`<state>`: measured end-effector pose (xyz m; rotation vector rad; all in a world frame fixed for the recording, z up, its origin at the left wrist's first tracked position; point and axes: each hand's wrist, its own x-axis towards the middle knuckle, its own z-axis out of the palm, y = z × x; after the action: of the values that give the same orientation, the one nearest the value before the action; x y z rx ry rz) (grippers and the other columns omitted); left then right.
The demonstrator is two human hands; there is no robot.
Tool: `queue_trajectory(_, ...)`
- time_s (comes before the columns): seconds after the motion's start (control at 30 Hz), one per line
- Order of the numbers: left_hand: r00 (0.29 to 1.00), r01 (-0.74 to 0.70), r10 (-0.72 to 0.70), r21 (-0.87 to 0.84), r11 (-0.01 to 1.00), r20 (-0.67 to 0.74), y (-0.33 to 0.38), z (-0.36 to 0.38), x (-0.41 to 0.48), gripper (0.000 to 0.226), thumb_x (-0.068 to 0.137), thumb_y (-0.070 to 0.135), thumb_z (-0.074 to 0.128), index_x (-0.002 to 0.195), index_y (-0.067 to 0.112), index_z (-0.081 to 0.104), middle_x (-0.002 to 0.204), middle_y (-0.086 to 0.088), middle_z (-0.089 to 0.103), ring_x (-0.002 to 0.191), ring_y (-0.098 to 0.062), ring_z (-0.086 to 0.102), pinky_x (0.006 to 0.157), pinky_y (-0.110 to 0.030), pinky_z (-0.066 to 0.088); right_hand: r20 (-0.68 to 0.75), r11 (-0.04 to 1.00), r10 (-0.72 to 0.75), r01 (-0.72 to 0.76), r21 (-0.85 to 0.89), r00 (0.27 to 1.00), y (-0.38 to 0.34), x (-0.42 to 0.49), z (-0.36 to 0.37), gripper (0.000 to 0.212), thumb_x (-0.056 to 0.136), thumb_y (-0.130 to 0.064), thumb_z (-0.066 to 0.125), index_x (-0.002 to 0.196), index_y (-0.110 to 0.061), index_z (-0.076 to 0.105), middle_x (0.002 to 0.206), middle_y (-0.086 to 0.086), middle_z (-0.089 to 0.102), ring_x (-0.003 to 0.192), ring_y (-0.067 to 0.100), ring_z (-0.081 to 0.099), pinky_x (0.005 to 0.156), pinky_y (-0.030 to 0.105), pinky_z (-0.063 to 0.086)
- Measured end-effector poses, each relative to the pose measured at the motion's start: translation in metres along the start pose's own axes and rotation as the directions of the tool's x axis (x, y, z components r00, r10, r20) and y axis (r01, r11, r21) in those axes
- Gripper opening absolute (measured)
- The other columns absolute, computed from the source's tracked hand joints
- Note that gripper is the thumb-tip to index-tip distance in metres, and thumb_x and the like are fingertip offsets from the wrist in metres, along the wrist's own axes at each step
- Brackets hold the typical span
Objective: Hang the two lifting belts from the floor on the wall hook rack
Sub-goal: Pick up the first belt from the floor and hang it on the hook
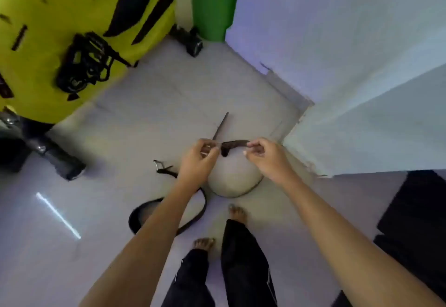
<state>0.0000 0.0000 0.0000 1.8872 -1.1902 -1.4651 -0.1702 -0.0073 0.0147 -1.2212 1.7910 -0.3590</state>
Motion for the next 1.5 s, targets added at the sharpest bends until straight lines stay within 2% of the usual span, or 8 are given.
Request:
queue_trajectory(0.33,0.841,0.495,-0.492,-0.049,0.868,-0.224,-0.258,0.052,0.107,0.027,0.091,0.024,0.050,0.113,0.010,0.060,0.097,-0.003,0.059,0.085,-0.017,0.051,0.075,-0.025,0.036,0.413,0.990,0.101,-0.051,-0.130,0.905,0.157,0.144,0.210,0.030,0.085,-0.021,0.062,0.110,-0.006,0.060,0.109,0.014,0.065,0.103,0.026,0.059,0.072,0.017,0.034)
queue_trajectory(0.6,0.619,0.651,-0.769,-0.445,0.615,-0.158,-0.385,0.093,0.200,0.057,0.085,0.042,0.058,0.123,-0.001,0.053,0.107,-0.017,0.062,0.102,-0.035,0.059,0.091,-0.042,0.048,0.475,0.988,0.130,-0.072,-0.138,0.871,0.230,0.197,0.329,0.031,0.089,-0.021,0.057,0.116,-0.006,0.056,0.118,0.014,0.061,0.109,0.025,0.056,0.079,0.024,0.038)
queue_trajectory(0.77,0.616,0.589,-0.774,-0.567,0.576,-0.145,-0.410,0.116,0.235,0.036,0.090,0.018,0.054,0.122,0.001,0.052,0.103,-0.014,0.059,0.103,-0.036,0.061,0.093,-0.049,0.051,0.451,0.991,0.116,-0.073,-0.112,0.885,0.251,0.211,0.348,0.027,0.090,-0.019,0.055,0.113,-0.004,0.058,0.115,0.014,0.063,0.106,0.025,0.057,0.075,0.021,0.036)
queue_trajectory(0.87,0.605,0.568,-0.777,-0.590,0.574,-0.174,-0.398,0.112,0.228,0.031,0.092,0.009,0.047,0.121,0.000,0.053,0.100,-0.015,0.058,0.102,-0.039,0.061,0.092,-0.050,0.051,0.410,0.991,0.129,-0.110,-0.070,0.903,0.251,0.209,0.335,0.025,0.091,-0.020,0.054,0.110,-0.005,0.060,0.113,0.014,0.064,0.103,0.023,0.058,0.072,0.017,0.034)
queue_trajectory(1.03,0.747,0.490,-0.659,-0.598,0.634,-0.088,-0.325,0.082,0.172,0.026,0.096,0.010,0.043,0.117,0.002,0.056,0.091,-0.011,0.064,0.091,-0.032,0.061,0.084,-0.041,0.051,0.366,0.975,0.188,-0.219,0.044,0.911,0.200,0.179,0.276,0.037,0.092,-0.030,0.052,0.119,-0.004,0.052,0.108,0.007,0.055,0.109,0.023,0.053,0.083,0.027,0.039)
queue_trajectory(1.17,0.854,0.409,-0.519,-0.574,0.710,-0.035,-0.226,0.051,0.112,0.026,0.097,0.015,0.043,0.115,0.005,0.059,0.103,-0.013,0.066,0.093,-0.029,0.063,0.075,-0.034,0.052,0.353,0.931,0.194,-0.286,0.228,0.915,0.130,0.133,0.211,0.040,0.093,-0.031,0.050,0.120,-0.002,0.052,0.114,0.007,0.058,0.098,0.019,0.055,0.063,0.011,0.045)
queue_trajectory(1.37,0.954,0.249,-0.298,-0.549,0.798,-0.001,-0.045,-0.004,0.019,0.021,0.098,0.018,0.042,0.109,0.012,0.059,0.104,-0.014,0.066,0.093,-0.030,0.065,0.084,-0.041,0.053,0.111,0.856,0.123,-0.162,0.491,0.986,0.013,0.036,0.087,0.029,0.088,-0.022,0.060,0.112,-0.005,0.059,0.101,0.014,0.066,0.098,0.032,0.064,0.079,0.039,0.053)
queue_trajectory(1.5,0.998,0.065,-0.053,-0.528,0.847,0.038,0.071,-0.030,-0.048,0.023,0.099,0.017,0.041,0.111,0.011,0.059,0.096,-0.010,0.064,0.086,-0.025,0.062,0.078,-0.036,0.052,0.040,0.754,0.014,-0.037,0.656,0.999,-0.062,-0.049,-0.009,0.037,0.081,-0.032,0.067,0.113,-0.013,0.062,0.100,0.007,0.071,0.090,0.024,0.068,0.077,0.035,0.056)
